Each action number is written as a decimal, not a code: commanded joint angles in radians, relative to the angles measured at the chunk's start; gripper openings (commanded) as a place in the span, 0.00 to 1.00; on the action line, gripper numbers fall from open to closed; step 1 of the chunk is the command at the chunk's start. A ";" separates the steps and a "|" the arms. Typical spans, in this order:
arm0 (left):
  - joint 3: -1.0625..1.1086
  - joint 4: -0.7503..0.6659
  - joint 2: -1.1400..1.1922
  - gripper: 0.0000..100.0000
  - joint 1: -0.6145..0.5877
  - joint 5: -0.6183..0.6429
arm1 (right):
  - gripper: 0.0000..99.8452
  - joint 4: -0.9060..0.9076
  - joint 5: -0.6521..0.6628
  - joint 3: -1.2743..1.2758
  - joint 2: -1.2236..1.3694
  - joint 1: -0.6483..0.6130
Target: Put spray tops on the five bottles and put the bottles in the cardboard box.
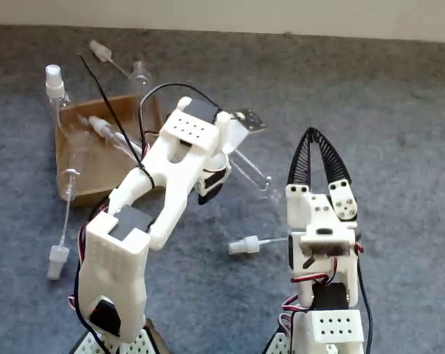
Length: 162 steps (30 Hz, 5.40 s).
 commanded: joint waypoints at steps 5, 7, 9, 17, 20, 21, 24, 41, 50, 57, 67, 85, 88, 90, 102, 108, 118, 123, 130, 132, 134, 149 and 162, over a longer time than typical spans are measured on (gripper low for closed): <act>-0.004 0.002 -0.035 0.10 -0.013 0.012 | 0.00 0.387 0.006 0.120 -0.010 0.038; -0.004 0.002 -0.035 0.10 -0.013 0.012 | 0.00 0.473 0.006 0.120 -0.010 0.038; -0.004 0.002 -0.033 0.10 -0.013 0.012 | 0.00 0.550 0.006 0.120 -0.010 0.038; -0.002 0.003 -0.038 0.10 -0.013 0.009 | 0.00 0.737 0.006 0.120 -0.010 0.047; -0.002 0.008 -0.038 0.10 -0.013 0.009 | 0.00 0.754 0.006 0.119 -0.012 0.110; -0.002 0.008 -0.038 0.10 -0.013 0.008 | 0.00 0.753 0.006 0.119 -0.012 0.142; -0.002 0.009 -0.036 0.10 -0.013 0.008 | 0.00 0.759 0.006 0.120 -0.012 0.246; -0.013 0.002 -0.039 0.10 0.016 -0.061 | 0.00 0.997 -0.408 0.120 -0.012 0.504; -0.182 0.002 -0.033 0.10 0.058 -0.787 | 0.00 0.998 -0.408 0.120 -0.008 0.504; -0.259 -0.153 -0.028 0.11 0.050 -0.924 | 0.00 0.998 -0.408 0.120 -0.008 0.504; -0.262 -0.361 0.082 0.23 0.073 -0.942 | 0.00 0.998 -0.407 0.120 -0.008 0.504; -0.263 -0.519 0.219 0.23 0.114 -1.080 | 0.00 1.000 -0.218 0.120 -0.005 0.503; -0.286 -0.532 0.223 0.23 0.128 -1.074 | 0.00 1.000 -0.218 0.120 -0.004 0.503; -0.298 -0.539 0.226 0.23 0.137 -1.073 | 0.00 1.000 -0.218 0.120 -0.004 0.503; -0.305 -0.532 0.315 0.11 0.168 -1.074 | 0.00 1.000 -0.218 0.120 -0.004 0.503; -0.303 -0.509 0.275 0.08 0.159 -1.074 | 0.00 1.000 -0.218 0.120 -0.004 0.503; -0.305 -0.226 0.151 0.08 0.120 -1.073 | 0.00 1.000 -0.218 0.120 -0.004 0.503; -0.305 -0.161 0.084 0.08 0.077 -0.884 | 0.00 1.000 -0.218 0.120 -0.004 0.503; -0.303 -0.080 -0.035 0.08 0.073 -0.651 | 0.00 1.000 -0.218 0.120 -0.005 0.503; -0.303 -0.009 -0.077 0.08 0.084 -0.637 | 0.00 1.000 -0.218 0.120 -0.005 0.503; -0.303 0.057 -0.122 0.08 0.085 -0.637 | 0.00 1.000 -0.218 0.120 -0.007 0.503; 0.101 0.097 -0.607 0.08 -0.053 -0.416 | 0.06 1.000 -0.130 0.087 -0.010 0.329; 0.630 0.008 -1.119 0.08 -0.326 -0.416 | 0.14 1.411 0.124 -0.384 -0.002 0.127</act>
